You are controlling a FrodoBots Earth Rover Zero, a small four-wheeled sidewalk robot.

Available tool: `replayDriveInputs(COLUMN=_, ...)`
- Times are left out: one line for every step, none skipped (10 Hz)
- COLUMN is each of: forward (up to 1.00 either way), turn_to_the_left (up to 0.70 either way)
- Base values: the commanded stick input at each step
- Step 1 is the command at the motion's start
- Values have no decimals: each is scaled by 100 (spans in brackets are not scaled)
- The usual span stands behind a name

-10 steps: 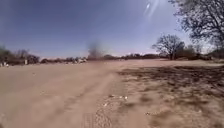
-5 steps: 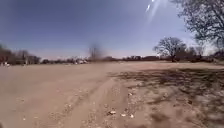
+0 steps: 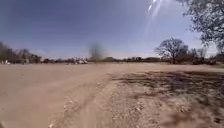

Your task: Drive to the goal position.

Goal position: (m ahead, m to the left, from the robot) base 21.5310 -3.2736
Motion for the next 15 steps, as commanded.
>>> replayDriveInputs(forward=100, turn_to_the_left=-27)
replayDriveInputs(forward=100, turn_to_the_left=-27)
replayDriveInputs(forward=100, turn_to_the_left=-27)
replayDriveInputs(forward=100, turn_to_the_left=-27)
replayDriveInputs(forward=100, turn_to_the_left=-27)
replayDriveInputs(forward=100, turn_to_the_left=-27)
replayDriveInputs(forward=100, turn_to_the_left=-27)
replayDriveInputs(forward=100, turn_to_the_left=-22)
replayDriveInputs(forward=100, turn_to_the_left=-10)
replayDriveInputs(forward=100, turn_to_the_left=0)
replayDriveInputs(forward=100, turn_to_the_left=0)
replayDriveInputs(forward=100, turn_to_the_left=0)
replayDriveInputs(forward=100, turn_to_the_left=0)
replayDriveInputs(forward=100, turn_to_the_left=0)
replayDriveInputs(forward=100, turn_to_the_left=0)
